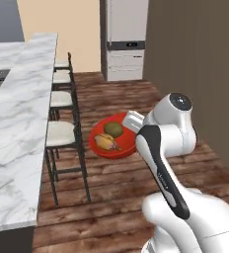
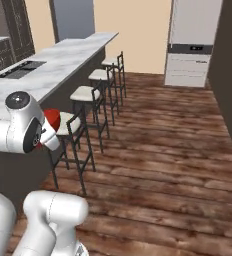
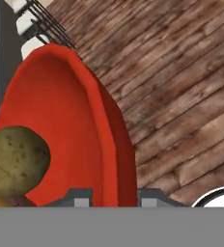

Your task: The microwave is finished heating the chicken drumstick and potato. Take the bowl containing the food and place it on the dining counter.

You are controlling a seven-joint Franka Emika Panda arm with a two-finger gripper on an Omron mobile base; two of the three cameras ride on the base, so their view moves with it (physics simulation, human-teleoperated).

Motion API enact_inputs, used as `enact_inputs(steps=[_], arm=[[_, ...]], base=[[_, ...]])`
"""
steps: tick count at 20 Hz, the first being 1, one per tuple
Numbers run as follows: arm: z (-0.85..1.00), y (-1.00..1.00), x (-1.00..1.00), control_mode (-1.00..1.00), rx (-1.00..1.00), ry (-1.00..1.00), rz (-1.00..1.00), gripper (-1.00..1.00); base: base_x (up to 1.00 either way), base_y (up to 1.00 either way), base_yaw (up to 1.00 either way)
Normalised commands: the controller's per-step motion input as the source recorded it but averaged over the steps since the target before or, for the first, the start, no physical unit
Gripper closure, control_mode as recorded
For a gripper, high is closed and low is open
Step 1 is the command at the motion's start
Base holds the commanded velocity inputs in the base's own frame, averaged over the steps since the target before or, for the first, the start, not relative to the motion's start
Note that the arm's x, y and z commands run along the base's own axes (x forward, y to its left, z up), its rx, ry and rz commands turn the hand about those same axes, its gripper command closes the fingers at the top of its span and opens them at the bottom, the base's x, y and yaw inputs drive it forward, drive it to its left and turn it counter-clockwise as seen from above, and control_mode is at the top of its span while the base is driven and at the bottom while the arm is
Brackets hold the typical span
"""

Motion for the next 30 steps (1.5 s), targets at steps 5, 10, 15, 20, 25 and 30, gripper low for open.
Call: enact_inputs(steps=[5,10,15,20,25,30], arm=[[0.00,0.00,0.00,1.00,0.00,0.00,0.00,1.00],[0.27,-0.11,0.68,-1.00,0.09,-0.14,0.31,1.00],[0.36,0.38,0.88,-1.00,0.03,-0.16,0.10,1.00],[0.18,0.98,0.62,-1.00,0.00,-0.06,-0.03,1.00],[0.00,0.97,0.37,-1.00,0.00,0.04,-0.17,1.00],[0.00,0.66,0.35,-1.00,0.00,0.29,-0.14,1.00]], base=[[0.88,-0.27,0.57],[0.16,-0.06,0.09],[0.00,0.00,0.00],[0.00,0.00,0.00],[0.00,0.00,0.00],[0.00,0.00,0.00]])
